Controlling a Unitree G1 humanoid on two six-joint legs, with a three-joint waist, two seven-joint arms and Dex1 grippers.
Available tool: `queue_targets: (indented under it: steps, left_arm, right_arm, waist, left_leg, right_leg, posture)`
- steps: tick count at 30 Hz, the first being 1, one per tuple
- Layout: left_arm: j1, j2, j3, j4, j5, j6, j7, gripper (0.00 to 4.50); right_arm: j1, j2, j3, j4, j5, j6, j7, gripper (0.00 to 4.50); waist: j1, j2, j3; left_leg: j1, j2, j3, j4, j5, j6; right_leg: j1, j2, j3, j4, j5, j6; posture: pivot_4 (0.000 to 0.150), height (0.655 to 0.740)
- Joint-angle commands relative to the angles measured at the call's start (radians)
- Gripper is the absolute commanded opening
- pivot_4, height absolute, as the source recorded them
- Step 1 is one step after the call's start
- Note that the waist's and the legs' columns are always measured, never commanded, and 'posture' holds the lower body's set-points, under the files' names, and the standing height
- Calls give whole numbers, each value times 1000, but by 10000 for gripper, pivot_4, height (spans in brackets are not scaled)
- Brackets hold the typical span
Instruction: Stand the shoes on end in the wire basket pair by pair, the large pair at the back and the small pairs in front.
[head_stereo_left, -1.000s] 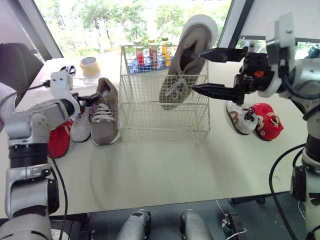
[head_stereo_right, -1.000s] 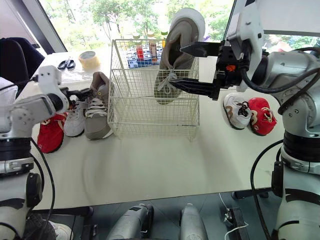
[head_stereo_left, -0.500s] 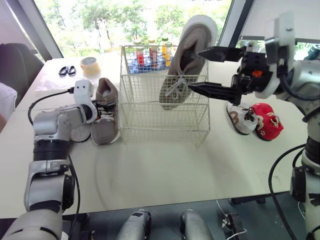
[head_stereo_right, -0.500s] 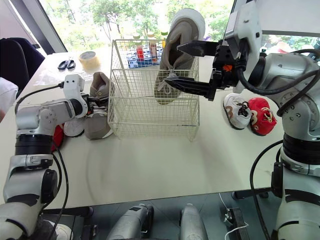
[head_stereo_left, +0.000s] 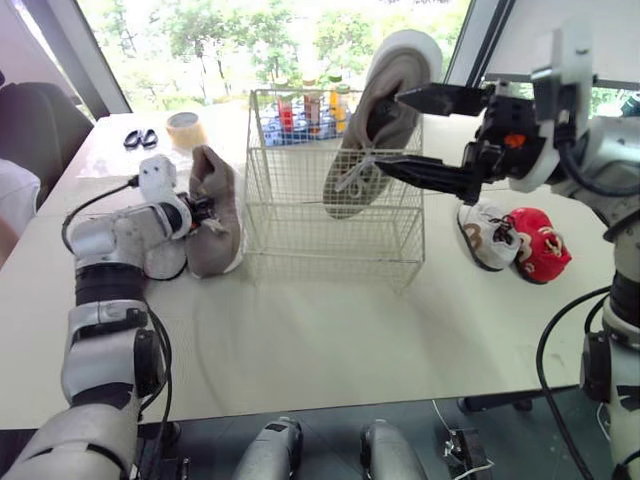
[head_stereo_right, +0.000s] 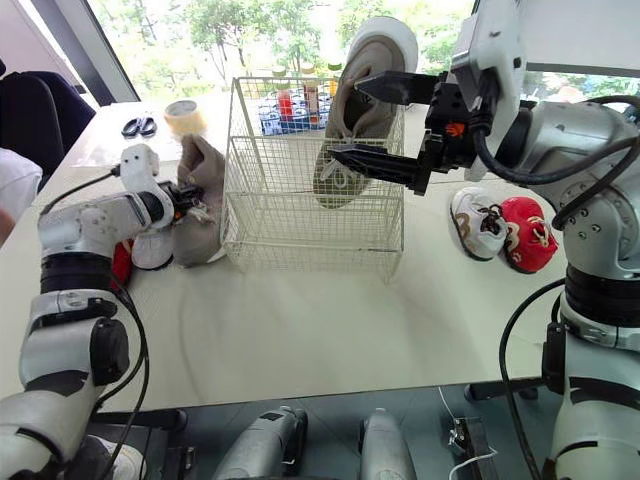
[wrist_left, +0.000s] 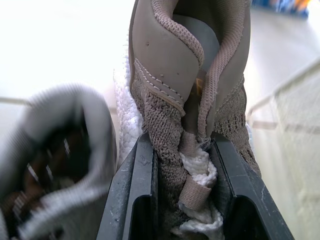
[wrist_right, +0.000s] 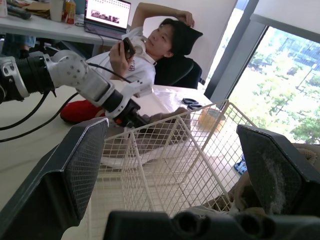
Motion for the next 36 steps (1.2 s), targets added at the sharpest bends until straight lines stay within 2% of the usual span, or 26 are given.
queue_targets:
  steps: [1, 6, 11, 15, 18, 21, 25, 30, 36]
  left_arm:
    - [-113, 63, 128, -162, -80, -46, 22, 6535]
    - [-197, 90, 187, -232, -115, -72, 48, 6535]
    - [-286, 4, 137, -276, -109, -432, -103, 6535]
    - [-308, -139, 20, -232, -1, -784, -199, 6535]
    - [-329, -236, -30, -124, 70, -1057, -239, 6535]
    - [-370, -282, -68, 71, 166, -1337, -241, 6535]
    - [-442, -318, -78, 324, 229, -1619, -211, 6535]
    - [-495, -350, -86, 525, 287, -1830, -157, 6535]
    - [-466, -390, -100, 641, 335, -1910, -105, 6535]
  right_arm:
    - [-46, 4, -5, 10, -9, -29, 3, 45000]
    - [-59, 8, 5, 24, -17, -37, 8, 45000]
    - [-59, 14, 7, 26, -26, -48, -5, 45000]
    - [-46, 21, 3, 11, -27, -49, -23, 45000]
    - [-32, 24, -5, -10, -21, -42, -44, 45000]
    - [-13, 25, -17, -37, -11, -32, -70, 45000]
    - [6, 23, -32, -71, 6, -16, -102, 45000]
    - [18, 20, -49, -109, 28, 10, -142, 45000]
    - [24, 14, -59, -141, 50, 34, -175, 45000]
  waist:
    - [-5, -2, 1]
    - [-17, -3, 1]
    - [-12, -3, 1]
    - [2, -3, 1]
    - [6, -3, 1]
    - [3, -3, 1]
    - [-3, -3, 1]
    - [2, -3, 2]
    - [6, -3, 1]
  left_leg:
    - [-1, 0, 0, 0, 0, 0]
    - [-2, 0, 0, 1, -1, 0]
    - [-2, 0, 0, 2, -1, 0]
    - [-2, -1, 0, 3, -1, 1]
    - [-2, -1, 1, 3, -1, 1]
    - [-2, 0, 2, 3, -1, 1]
    - [-2, 0, 2, 2, -1, 2]
    - [-2, 0, 3, 3, -2, 3]
    - [-2, 0, 3, 4, -2, 4]
  right_leg:
    - [0, 0, 0, 0, 0, 0]
    - [-1, 0, 0, -1, 0, 1]
    - [0, 0, 0, -1, 1, 1]
    - [2, 0, -1, -5, 3, 3]
    - [2, 0, 0, -6, 4, 4]
    - [2, 0, 0, -6, 4, 4]
    - [1, 0, 0, -6, 4, 4]
    - [1, 0, 0, -6, 4, 4]
    - [1, 0, 0, -5, 4, 4]
  posture:
    - [1500, 7400]
    - [1500, 7400]
    - [1500, 7400]
    - [1500, 7400]
    - [1500, 7400]
    - [1500, 7400]
    - [1500, 7400]
    - [1500, 7400]
    - [1500, 7400]
